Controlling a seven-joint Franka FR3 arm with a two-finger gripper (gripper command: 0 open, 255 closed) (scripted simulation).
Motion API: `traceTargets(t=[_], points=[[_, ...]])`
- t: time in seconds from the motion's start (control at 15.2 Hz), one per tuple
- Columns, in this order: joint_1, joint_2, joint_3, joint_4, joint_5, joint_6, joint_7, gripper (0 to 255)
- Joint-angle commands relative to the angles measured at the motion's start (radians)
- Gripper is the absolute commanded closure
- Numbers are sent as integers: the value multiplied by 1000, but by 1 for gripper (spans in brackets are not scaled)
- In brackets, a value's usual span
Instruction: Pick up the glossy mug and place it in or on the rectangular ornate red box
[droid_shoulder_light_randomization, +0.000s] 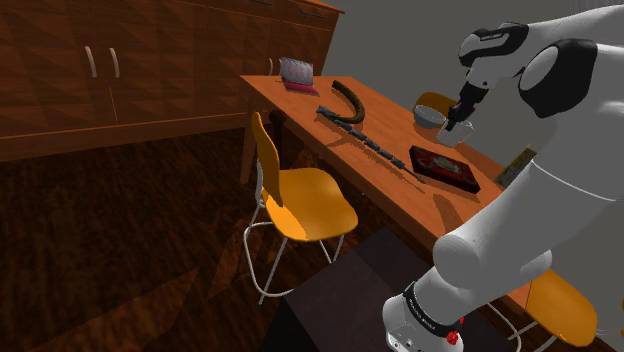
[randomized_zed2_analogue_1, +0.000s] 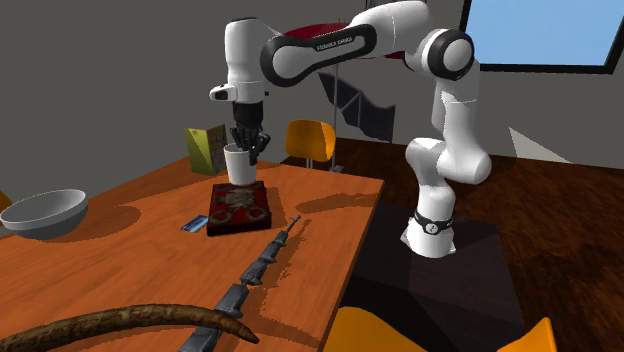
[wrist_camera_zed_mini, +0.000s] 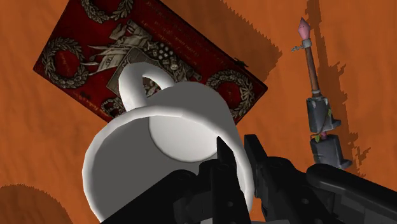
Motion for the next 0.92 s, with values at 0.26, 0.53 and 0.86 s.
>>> traceTargets(t=[0.26,0.53,0.86], points=[[-109,92,-64,118,68,-37,-182,255],[-108,93,-61,65,68,17,-180,255],[-107,99,-59,5,73,82,-182,255]])
